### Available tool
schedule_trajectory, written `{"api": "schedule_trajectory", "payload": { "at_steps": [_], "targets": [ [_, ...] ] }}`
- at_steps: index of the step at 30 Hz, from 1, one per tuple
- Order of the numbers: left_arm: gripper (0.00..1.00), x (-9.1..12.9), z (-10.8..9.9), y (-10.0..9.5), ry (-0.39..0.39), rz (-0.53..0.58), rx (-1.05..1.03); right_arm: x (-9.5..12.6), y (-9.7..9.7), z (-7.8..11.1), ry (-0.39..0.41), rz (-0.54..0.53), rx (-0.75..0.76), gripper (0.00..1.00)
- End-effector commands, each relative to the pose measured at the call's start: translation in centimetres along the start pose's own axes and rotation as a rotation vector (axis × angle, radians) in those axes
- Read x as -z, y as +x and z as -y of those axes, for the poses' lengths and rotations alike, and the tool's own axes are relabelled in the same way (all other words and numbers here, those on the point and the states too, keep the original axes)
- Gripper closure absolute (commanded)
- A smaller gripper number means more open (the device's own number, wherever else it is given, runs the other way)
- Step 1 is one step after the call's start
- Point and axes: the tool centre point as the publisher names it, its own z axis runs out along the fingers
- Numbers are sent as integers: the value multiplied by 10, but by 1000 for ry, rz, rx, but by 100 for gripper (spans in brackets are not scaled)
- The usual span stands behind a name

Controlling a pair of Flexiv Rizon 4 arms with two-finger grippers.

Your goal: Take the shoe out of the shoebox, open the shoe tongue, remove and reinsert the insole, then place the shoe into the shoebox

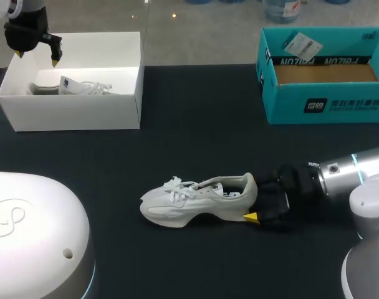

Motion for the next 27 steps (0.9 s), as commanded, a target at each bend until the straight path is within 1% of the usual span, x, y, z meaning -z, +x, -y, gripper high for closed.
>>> {"api": "schedule_trajectory", "payload": {
  "at_steps": [1, 2, 7, 26, 27],
  "targets": [
    [0, 1, 1, 0, -2, -1, -1, -3, -1, 3, -7, 2, 3, 59],
    [0, 1, 1, 0, -2, -1, -1, -4, -1, 4, -7, 2, 1, 100],
    [0, 1, 1, 0, -2, -1, -1, -8, 0, 9, -26, -4, -14, 100],
    [0, 1, 1, 0, -2, -1, -1, -8, 0, 9, -26, -4, -14, 100],
    [0, 6, 4, -2, -1, 6, 7, -8, 0, 9, -26, -4, -14, 100]
  ]
}}
